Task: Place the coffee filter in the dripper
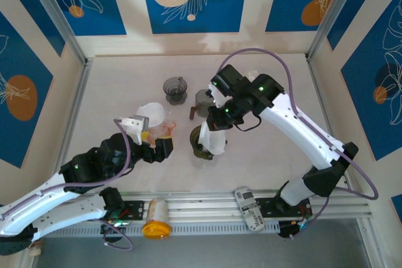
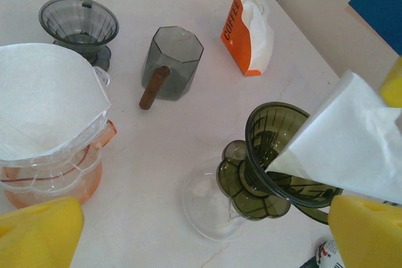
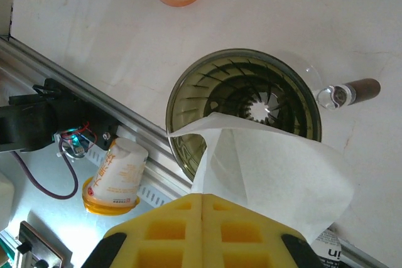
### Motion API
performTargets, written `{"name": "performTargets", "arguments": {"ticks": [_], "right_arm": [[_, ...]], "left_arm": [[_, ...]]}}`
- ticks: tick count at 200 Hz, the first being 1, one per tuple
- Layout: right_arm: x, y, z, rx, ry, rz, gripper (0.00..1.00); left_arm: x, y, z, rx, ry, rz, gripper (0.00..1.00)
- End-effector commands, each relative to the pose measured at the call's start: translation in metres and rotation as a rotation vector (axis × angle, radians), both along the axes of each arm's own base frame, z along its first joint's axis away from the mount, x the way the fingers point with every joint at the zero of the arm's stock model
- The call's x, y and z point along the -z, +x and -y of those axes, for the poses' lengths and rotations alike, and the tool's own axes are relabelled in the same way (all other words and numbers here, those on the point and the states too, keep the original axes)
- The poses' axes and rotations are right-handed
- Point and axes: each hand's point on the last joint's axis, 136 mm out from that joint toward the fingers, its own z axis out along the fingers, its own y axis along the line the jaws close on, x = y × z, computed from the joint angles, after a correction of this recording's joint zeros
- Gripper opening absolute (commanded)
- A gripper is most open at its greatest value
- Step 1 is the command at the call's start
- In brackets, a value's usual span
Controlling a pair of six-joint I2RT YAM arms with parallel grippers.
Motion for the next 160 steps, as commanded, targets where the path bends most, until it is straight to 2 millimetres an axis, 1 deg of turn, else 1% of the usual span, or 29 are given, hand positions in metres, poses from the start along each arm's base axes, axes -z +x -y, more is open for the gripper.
{"name": "performTargets", "arguments": {"ticks": [1, 34, 48, 66, 84, 101, 117, 139, 160], "right_arm": [[-0.003, -0.001, -0.014, -0.050, 0.014, 0.000, 0.00], [0.021, 0.004, -0.029, -0.071, -0.012, -0.028, 0.00], [0.028, 0.004, -0.035, -0.082, -0.020, -0.031, 0.00], [0.035, 0.005, -0.039, -0.085, -0.024, -0.035, 0.00], [0.041, 0.006, -0.037, -0.078, -0.033, -0.032, 0.00], [0.048, 0.005, -0.038, -0.076, -0.038, -0.035, 0.06], [0.047, 0.005, -0.038, -0.074, -0.029, -0.029, 0.12], [0.033, 0.006, -0.037, -0.066, 0.008, 0.022, 0.26], [0.016, 0.007, -0.028, -0.049, 0.028, 0.089, 0.38]], "left_arm": [[-0.015, -0.002, 0.006, 0.026, -0.045, 0.013, 1.00], [-0.015, -0.003, 0.008, 0.037, -0.047, 0.006, 1.00], [-0.014, -0.004, 0.009, 0.042, -0.049, 0.000, 1.00], [-0.013, -0.005, 0.011, 0.046, -0.054, -0.010, 1.00], [-0.011, -0.005, 0.014, 0.051, -0.058, -0.021, 1.00], [-0.009, -0.005, 0.018, 0.059, -0.056, -0.032, 1.00], [-0.009, -0.004, 0.021, 0.064, -0.053, -0.038, 1.00], [-0.012, -0.003, 0.026, 0.071, -0.057, -0.043, 1.00], [-0.015, -0.002, 0.031, 0.080, -0.063, -0.047, 1.00]]}}
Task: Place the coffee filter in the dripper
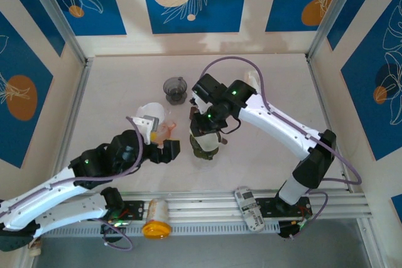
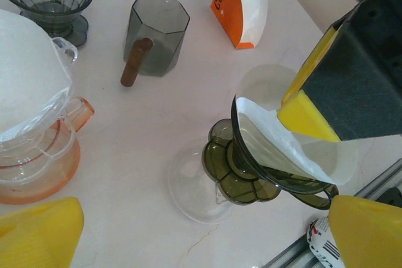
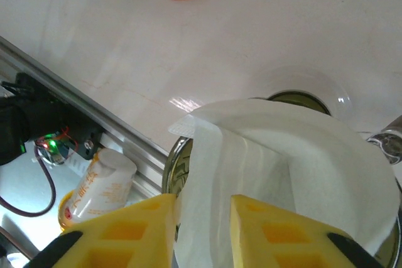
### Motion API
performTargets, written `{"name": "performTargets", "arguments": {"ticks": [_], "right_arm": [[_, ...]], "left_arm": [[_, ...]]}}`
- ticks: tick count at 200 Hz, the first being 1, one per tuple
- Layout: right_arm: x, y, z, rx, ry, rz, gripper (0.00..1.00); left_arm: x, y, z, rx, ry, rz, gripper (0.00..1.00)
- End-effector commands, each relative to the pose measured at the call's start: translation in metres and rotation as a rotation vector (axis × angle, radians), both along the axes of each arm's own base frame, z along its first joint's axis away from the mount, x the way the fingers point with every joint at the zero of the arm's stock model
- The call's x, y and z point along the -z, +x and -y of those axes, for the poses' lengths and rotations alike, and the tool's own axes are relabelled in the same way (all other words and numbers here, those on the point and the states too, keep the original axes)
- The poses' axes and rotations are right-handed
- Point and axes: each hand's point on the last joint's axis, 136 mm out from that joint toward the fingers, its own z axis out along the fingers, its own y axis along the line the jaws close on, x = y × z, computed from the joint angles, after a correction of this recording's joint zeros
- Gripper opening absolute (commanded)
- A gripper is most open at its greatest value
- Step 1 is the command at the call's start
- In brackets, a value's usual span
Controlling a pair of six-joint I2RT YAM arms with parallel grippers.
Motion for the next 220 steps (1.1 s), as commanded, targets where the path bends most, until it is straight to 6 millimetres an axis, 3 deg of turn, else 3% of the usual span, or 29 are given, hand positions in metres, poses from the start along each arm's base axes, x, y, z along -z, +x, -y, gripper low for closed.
{"name": "performTargets", "arguments": {"ticks": [1, 13, 45, 75, 105, 161, 220], "right_arm": [[-0.032, -0.002, 0.009, 0.011, 0.065, 0.099, 0.38], [-0.041, -0.001, 0.018, 0.028, 0.070, 0.144, 0.43], [-0.051, 0.001, 0.045, 0.103, 0.080, 0.259, 0.49], [-0.036, 0.003, 0.069, 0.150, 0.008, 0.314, 0.50], [-0.024, 0.002, 0.083, 0.171, -0.024, 0.328, 0.51], [-0.016, 0.004, 0.088, 0.182, 0.015, 0.321, 0.54], [-0.012, 0.009, 0.068, 0.117, 0.065, 0.291, 0.54]], "left_arm": [[-0.027, 0.000, 0.010, 0.023, -0.081, 0.026, 1.00], [-0.028, 0.001, 0.015, 0.033, -0.079, 0.021, 1.00], [-0.029, 0.006, 0.038, 0.077, -0.040, -0.007, 0.80], [-0.020, 0.015, 0.067, 0.113, 0.034, -0.061, 0.76], [0.000, 0.022, 0.082, 0.109, 0.136, -0.112, 0.62], [0.030, 0.024, 0.076, 0.062, 0.247, -0.183, 0.58], [0.039, 0.020, 0.064, 0.040, 0.287, -0.206, 0.53]]}}
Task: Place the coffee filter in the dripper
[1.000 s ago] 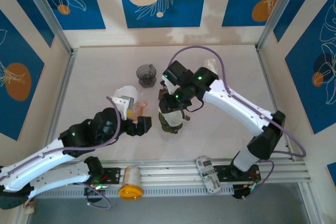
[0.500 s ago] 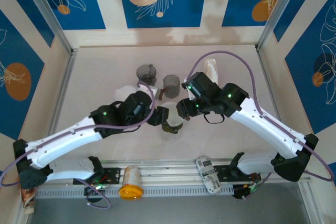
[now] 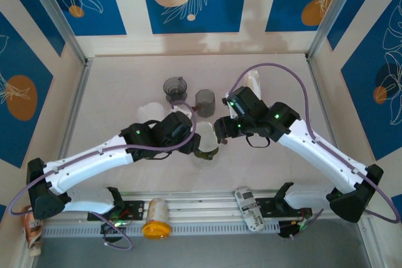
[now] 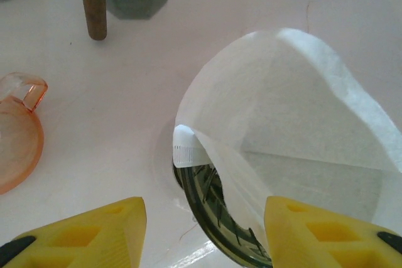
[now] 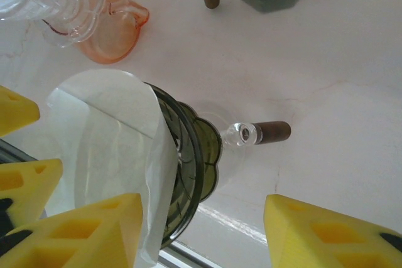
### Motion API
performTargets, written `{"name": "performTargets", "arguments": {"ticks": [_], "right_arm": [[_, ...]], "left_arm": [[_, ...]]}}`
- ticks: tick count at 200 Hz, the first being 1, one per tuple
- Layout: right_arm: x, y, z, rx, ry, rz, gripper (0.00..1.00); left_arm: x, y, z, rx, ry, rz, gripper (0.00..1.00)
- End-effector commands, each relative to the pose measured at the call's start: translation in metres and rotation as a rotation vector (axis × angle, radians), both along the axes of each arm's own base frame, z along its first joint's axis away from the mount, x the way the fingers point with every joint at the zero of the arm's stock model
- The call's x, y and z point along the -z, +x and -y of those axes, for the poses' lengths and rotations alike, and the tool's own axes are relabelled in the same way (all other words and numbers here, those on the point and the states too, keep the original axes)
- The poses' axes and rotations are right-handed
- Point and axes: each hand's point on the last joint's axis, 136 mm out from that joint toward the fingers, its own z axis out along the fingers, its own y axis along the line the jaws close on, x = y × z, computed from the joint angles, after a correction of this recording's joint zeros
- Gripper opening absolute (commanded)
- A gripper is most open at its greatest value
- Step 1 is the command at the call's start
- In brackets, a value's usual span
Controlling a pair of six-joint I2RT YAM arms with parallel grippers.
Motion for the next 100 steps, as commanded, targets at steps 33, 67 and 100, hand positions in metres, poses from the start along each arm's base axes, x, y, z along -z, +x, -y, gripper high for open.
{"name": "performTargets", "arguments": {"ticks": [33, 67, 100], "right_arm": [[0.006, 0.001, -0.027, -0.105, 0.024, -0.028, 0.55], [0.021, 0.007, -0.019, -0.075, -0.060, -0.035, 0.54], [0.029, 0.011, -0.009, -0.047, -0.112, -0.025, 0.50]], "left_arm": [[-0.007, -0.003, -0.006, -0.013, 0.002, 0.015, 0.53], [-0.004, -0.003, -0.008, -0.015, 0.008, 0.014, 0.53], [-0.003, -0.003, -0.013, -0.027, 0.016, 0.018, 0.52]]}}
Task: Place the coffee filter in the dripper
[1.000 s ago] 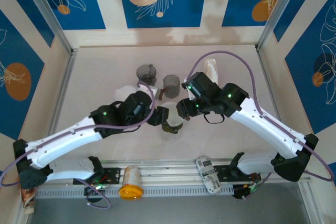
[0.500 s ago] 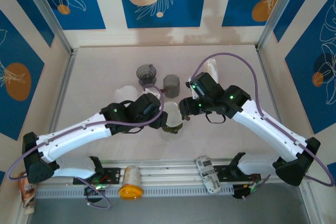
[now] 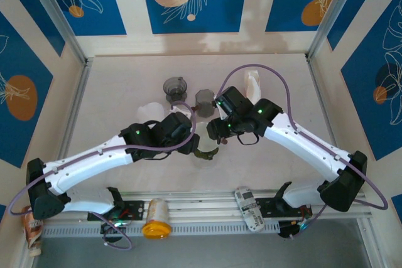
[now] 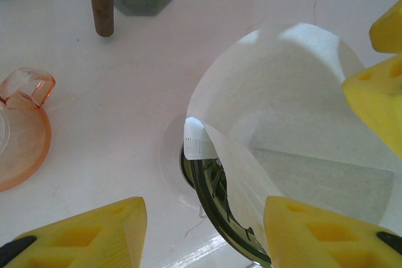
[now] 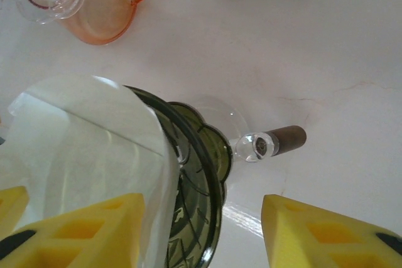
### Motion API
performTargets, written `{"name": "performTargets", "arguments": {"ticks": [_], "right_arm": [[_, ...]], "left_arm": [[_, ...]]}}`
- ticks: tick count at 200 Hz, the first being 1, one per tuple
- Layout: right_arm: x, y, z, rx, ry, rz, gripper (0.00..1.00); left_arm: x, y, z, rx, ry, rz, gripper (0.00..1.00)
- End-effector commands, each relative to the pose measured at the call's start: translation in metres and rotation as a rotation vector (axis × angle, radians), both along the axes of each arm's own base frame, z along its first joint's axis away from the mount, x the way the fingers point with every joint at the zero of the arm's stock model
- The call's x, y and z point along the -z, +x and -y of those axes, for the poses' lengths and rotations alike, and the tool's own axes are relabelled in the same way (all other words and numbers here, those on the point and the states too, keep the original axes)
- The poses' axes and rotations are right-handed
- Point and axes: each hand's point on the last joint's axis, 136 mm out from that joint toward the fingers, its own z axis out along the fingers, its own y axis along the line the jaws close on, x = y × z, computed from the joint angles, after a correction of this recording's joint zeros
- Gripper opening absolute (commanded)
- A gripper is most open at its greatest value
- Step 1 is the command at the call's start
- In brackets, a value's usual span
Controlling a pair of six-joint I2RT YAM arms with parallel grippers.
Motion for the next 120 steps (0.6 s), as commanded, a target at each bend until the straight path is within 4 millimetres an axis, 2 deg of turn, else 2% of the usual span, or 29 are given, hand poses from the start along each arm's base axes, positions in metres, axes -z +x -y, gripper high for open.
{"name": "performTargets", "arguments": {"ticks": [1, 56, 102, 120], "right_arm": [[-0.001, 0.002, 0.009, 0.010, -0.041, 0.026, 0.50], [0.004, 0.004, 0.013, 0.031, -0.068, 0.026, 0.41], [0.009, 0.003, 0.018, 0.049, -0.099, 0.029, 0.40], [0.010, 0.001, 0.017, 0.043, -0.093, 0.026, 0.40]], "left_arm": [[-0.003, -0.002, -0.009, -0.021, 0.008, 0.017, 0.52], [0.001, -0.004, -0.015, -0.036, 0.008, 0.015, 0.48], [0.004, -0.003, -0.020, -0.053, 0.014, 0.013, 0.49], [-0.002, -0.003, -0.016, -0.046, -0.019, 0.019, 0.54]]}}
